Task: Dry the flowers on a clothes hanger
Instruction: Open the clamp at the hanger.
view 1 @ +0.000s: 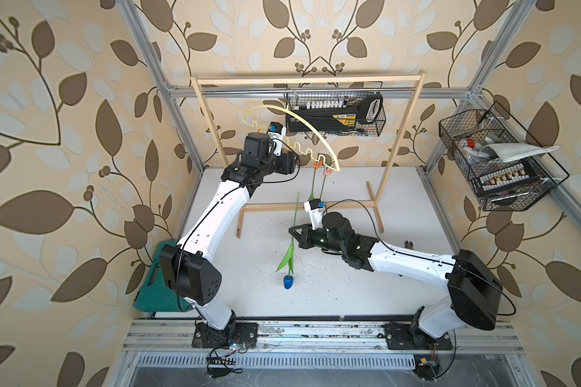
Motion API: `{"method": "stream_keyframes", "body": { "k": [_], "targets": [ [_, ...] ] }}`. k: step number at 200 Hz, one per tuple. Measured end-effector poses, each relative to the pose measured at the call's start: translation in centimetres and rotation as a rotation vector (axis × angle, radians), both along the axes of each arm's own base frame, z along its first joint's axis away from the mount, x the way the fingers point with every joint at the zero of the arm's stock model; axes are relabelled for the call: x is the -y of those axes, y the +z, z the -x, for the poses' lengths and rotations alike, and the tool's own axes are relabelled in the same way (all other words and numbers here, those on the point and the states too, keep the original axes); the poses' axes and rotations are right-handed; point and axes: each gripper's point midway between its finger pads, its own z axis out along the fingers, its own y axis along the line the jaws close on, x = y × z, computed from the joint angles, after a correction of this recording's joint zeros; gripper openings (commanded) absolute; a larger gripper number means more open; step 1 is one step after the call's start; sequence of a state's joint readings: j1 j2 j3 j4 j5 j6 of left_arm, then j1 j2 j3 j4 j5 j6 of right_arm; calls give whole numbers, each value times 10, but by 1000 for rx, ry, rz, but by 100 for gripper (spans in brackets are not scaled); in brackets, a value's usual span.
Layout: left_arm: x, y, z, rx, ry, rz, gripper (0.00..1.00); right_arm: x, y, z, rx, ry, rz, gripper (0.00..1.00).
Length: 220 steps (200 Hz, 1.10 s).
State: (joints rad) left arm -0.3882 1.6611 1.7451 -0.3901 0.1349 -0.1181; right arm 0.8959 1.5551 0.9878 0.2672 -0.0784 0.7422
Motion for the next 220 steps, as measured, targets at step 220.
{"method": "stream_keyframes", "body": {
  "k": [220],
  "targets": [
    [11, -12, -14, 70, 26, -101, 51, 2, 13, 0, 17, 7, 15, 0]
  ]
}}
